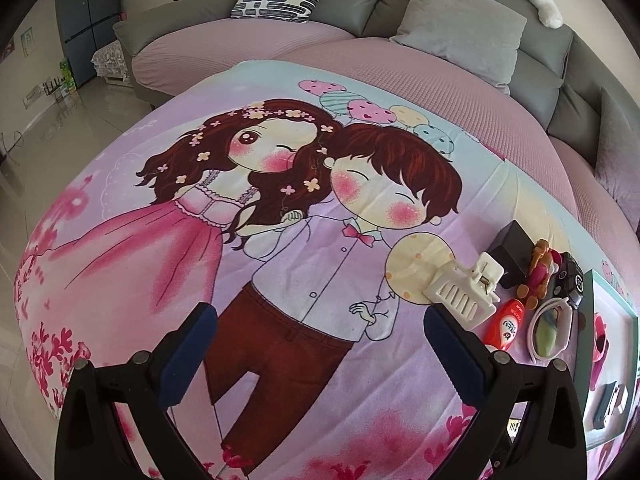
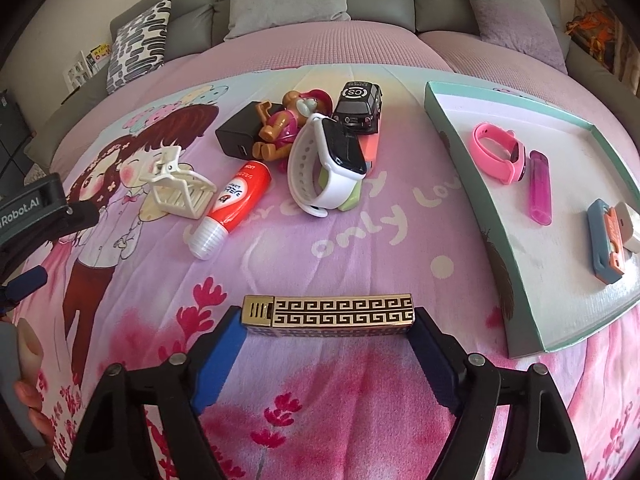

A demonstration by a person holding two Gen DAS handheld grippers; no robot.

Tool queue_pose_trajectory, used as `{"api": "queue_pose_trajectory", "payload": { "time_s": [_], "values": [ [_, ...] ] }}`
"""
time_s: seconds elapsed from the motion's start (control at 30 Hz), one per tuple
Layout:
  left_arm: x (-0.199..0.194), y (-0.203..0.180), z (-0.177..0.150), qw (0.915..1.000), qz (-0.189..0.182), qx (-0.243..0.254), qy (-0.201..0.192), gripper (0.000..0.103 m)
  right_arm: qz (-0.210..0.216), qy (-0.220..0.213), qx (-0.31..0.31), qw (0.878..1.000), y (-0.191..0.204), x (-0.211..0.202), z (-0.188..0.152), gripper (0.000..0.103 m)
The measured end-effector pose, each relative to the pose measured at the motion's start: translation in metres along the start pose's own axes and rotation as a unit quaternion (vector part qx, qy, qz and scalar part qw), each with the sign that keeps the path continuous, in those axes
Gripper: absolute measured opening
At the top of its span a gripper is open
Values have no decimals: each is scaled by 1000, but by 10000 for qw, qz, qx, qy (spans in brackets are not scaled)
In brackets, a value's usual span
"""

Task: Organize rigid objects
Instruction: 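Close the left gripper on the white plastic clip while the right lifts the gold bar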

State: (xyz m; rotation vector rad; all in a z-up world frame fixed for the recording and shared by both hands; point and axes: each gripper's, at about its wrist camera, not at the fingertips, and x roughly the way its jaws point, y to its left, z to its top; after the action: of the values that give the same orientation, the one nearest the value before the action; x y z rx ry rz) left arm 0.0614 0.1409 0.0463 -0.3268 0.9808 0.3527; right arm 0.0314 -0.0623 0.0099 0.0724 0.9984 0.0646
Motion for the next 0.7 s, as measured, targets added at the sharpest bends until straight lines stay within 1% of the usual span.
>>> {"api": "queue_pose_trajectory", "payload": {
  "time_s": [0.2, 0.37, 0.5, 0.57, 0.7],
  "values": [
    [2, -16, 0, 9989, -445, 134, 30, 103, 35, -125, -146, 9998, -2, 4, 5, 84],
    [11, -36, -2, 9973, -641, 353, 100, 103, 102, -193, -222, 9995, -7, 7, 11, 84],
    [18, -49, -1, 9954, -871, 397, 85, 103, 195, -218, -269, 9992, -7, 7, 12, 84],
    [21, -56, -1, 9950, -899, 428, 11, 103, 217, -219, -305, 9991, -7, 8, 13, 84],
    [27, -65, 0, 9956, -759, 545, -21, 103, 281, -199, -321, 9989, -8, 10, 16, 84]
  ]
}}
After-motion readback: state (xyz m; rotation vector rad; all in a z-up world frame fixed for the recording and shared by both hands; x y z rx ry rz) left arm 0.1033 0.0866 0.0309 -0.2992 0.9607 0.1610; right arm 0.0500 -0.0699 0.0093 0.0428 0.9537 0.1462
